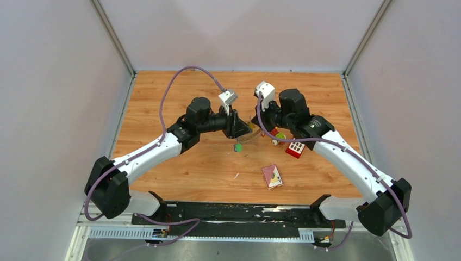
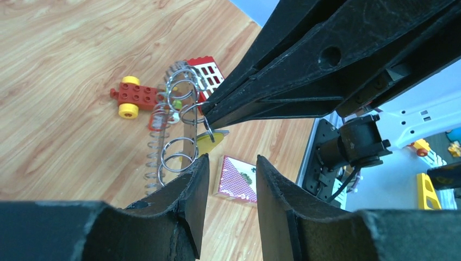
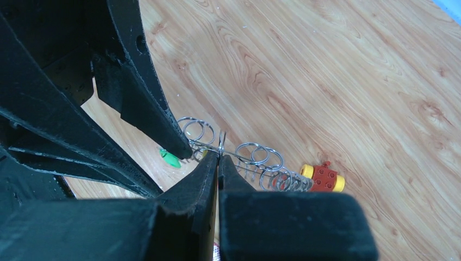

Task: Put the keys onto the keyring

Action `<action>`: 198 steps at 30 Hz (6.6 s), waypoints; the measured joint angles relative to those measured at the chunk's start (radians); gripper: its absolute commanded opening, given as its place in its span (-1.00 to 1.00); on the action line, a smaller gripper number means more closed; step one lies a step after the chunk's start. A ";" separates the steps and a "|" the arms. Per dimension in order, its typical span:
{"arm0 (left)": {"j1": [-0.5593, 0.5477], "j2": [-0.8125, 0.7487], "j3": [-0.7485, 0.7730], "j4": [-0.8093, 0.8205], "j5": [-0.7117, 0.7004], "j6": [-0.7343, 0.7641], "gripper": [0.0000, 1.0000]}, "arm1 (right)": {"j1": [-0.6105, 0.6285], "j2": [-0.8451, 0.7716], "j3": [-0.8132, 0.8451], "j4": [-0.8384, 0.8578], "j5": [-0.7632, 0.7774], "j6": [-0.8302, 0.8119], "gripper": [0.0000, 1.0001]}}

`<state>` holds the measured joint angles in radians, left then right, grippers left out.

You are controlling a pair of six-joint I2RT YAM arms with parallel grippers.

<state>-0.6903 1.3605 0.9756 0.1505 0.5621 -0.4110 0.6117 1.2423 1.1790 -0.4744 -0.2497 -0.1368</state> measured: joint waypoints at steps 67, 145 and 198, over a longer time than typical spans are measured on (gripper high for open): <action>0.021 0.064 0.063 -0.002 -0.064 0.006 -0.59 | -0.011 0.015 -0.037 0.054 -0.028 0.039 -1.00; -0.116 -0.049 -0.012 -0.055 -0.387 0.562 -1.00 | -0.158 0.135 0.055 -0.025 -0.423 0.111 -1.00; -0.146 -0.042 -0.021 -0.129 -0.493 0.691 -1.00 | -0.223 0.169 0.055 0.024 -0.700 0.298 -1.00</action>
<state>-0.8364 1.3182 0.9543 0.0212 0.0689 0.2802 0.3885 1.4109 1.2335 -0.4500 -0.9497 0.1616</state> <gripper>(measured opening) 0.006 0.010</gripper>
